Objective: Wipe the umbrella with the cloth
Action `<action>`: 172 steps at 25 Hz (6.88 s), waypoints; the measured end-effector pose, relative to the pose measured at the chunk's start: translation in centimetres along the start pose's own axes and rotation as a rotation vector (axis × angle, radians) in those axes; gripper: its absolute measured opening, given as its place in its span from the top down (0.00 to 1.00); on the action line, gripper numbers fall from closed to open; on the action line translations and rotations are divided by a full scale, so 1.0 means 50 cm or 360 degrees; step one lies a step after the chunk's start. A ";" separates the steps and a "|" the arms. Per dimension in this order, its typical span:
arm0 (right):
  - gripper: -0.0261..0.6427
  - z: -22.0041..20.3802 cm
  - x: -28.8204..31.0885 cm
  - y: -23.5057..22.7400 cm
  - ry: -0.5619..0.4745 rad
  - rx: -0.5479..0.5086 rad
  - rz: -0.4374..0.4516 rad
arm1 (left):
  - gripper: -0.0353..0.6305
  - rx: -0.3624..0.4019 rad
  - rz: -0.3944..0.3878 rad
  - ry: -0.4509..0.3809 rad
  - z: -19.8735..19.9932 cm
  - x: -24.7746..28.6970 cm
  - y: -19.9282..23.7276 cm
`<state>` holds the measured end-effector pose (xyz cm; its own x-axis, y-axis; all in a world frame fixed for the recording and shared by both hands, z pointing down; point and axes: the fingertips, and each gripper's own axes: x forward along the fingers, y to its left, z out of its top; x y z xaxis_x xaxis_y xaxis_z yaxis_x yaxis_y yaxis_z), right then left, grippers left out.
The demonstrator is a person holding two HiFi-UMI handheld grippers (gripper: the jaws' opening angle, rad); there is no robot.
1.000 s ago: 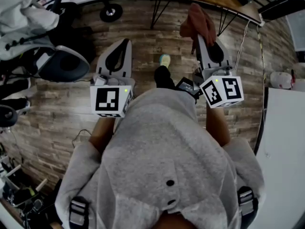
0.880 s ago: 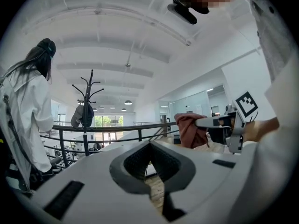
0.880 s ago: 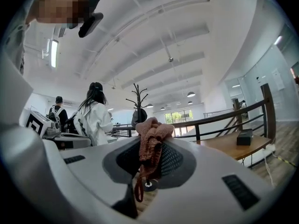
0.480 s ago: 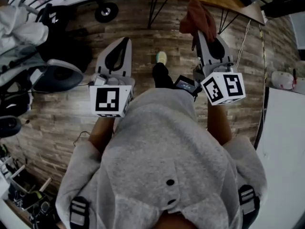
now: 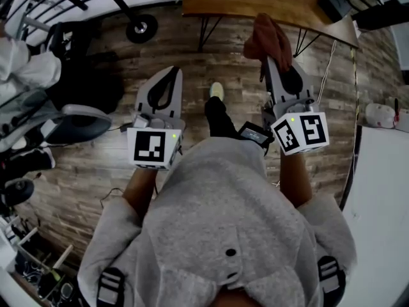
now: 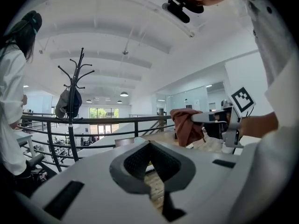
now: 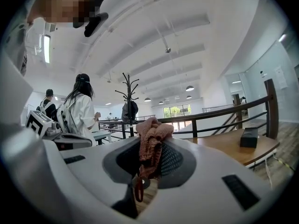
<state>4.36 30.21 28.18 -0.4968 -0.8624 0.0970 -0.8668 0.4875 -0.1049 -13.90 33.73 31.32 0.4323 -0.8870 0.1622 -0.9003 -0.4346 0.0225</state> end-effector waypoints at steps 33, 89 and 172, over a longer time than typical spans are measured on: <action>0.85 0.035 0.488 -0.439 0.0160 0.0101 0.0064 | 0.93 -0.0032 -0.0029 0.0267 0.072 0.651 0.127; 0.85 -0.092 0.907 -0.581 0.0601 -0.0032 0.0003 | 0.92 0.0002 -0.0287 0.0771 -0.170 1.049 0.361; 0.86 -0.222 0.927 -0.986 0.0965 -0.0168 -0.0506 | 0.72 0.0008 -0.0537 0.1382 -0.419 1.100 0.312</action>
<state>23.60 -32.30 48.85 -0.1278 -0.7521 0.6465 -0.9586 0.2609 0.1140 -5.24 -18.60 61.27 0.4800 -0.2870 0.8290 -0.7326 -0.6510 0.1988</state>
